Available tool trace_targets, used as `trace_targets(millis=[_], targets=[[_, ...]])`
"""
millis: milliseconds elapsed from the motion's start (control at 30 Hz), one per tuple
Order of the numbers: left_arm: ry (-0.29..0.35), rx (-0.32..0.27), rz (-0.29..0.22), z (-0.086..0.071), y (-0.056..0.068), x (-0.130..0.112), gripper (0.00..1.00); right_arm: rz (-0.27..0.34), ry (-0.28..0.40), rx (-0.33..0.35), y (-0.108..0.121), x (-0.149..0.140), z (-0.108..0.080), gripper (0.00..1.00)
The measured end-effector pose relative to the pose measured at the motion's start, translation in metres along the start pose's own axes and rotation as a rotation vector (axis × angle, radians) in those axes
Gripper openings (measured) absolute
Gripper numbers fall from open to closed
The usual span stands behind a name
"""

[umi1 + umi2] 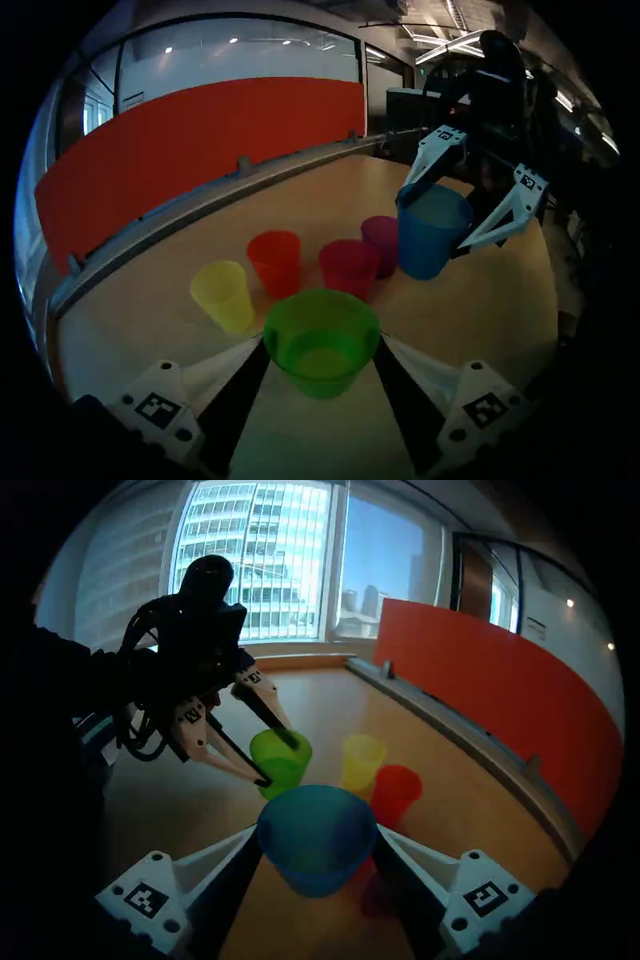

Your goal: Pour water

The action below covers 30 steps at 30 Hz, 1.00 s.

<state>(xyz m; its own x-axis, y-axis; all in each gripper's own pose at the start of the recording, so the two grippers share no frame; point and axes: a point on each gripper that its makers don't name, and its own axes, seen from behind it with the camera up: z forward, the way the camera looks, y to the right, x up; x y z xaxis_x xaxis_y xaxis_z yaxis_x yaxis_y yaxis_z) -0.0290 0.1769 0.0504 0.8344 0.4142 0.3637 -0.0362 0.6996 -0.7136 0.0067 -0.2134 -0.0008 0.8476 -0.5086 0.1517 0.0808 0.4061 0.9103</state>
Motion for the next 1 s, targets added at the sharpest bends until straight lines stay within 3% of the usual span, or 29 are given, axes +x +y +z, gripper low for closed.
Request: trace_targets(millis=[1000], targets=[[-0.087, -0.022, -0.015, 0.030, -0.003, -0.029, 0.86, -0.013, -0.098, 0.053, -0.022, -0.060, 0.032, 0.93]])
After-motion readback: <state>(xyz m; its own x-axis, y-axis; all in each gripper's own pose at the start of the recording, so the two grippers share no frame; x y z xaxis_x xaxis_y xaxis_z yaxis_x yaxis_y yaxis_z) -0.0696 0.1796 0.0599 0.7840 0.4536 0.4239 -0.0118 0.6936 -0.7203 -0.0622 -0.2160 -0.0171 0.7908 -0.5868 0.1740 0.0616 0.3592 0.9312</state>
